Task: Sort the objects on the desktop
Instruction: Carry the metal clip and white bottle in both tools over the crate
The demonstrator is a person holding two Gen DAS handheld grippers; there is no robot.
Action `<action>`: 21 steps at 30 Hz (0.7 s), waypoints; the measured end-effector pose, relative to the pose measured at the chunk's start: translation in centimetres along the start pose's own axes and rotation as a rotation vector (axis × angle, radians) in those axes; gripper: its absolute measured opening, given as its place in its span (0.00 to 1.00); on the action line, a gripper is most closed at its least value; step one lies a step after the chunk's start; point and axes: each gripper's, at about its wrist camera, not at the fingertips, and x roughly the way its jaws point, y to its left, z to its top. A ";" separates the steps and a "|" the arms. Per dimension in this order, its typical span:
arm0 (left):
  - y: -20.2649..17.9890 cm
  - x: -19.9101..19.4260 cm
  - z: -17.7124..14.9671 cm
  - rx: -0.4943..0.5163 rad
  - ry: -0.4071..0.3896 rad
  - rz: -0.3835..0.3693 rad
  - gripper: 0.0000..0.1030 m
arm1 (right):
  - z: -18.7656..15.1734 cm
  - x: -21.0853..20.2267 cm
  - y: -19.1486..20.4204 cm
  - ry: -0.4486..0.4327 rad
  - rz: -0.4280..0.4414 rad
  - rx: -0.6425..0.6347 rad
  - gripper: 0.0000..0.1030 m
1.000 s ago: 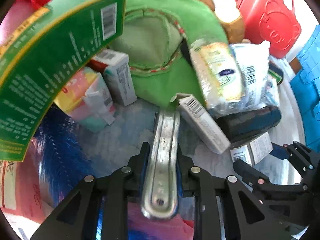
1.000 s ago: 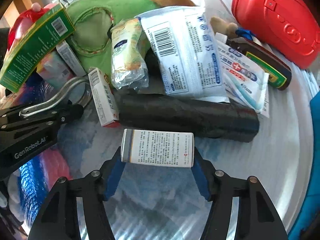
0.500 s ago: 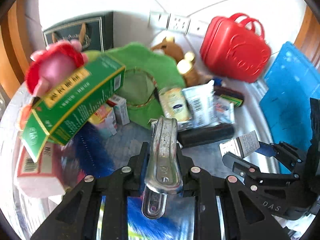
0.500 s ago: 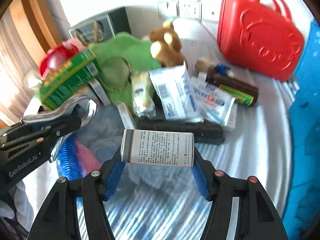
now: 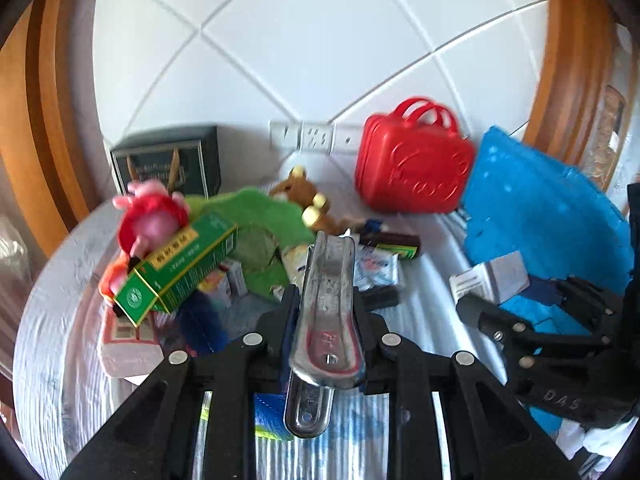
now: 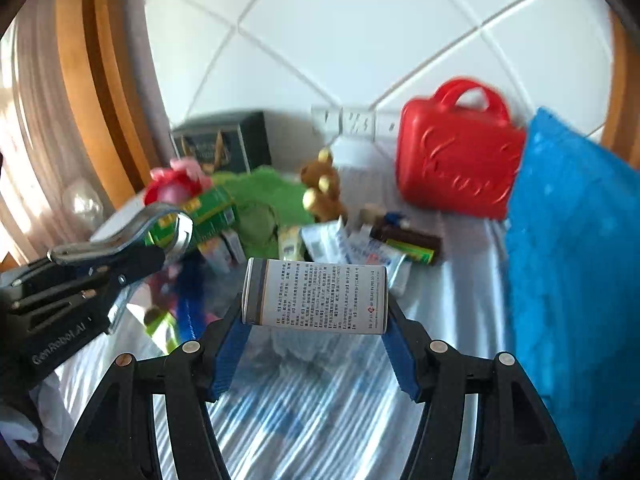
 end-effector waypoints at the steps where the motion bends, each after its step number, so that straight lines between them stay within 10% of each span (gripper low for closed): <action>1: -0.5 -0.8 0.1 0.007 -0.014 -0.002 0.22 | 0.1 -1.7 -0.2 -0.031 -0.005 0.003 0.61; 12: -10.7 -7.0 1.3 0.125 -0.147 -0.095 0.22 | -1.1 -14.4 -5.2 -0.227 -0.085 0.033 0.61; 21: -25.4 -10.2 1.3 0.277 -0.206 -0.243 0.22 | -5.0 -23.8 -16.6 -0.296 -0.286 0.141 0.61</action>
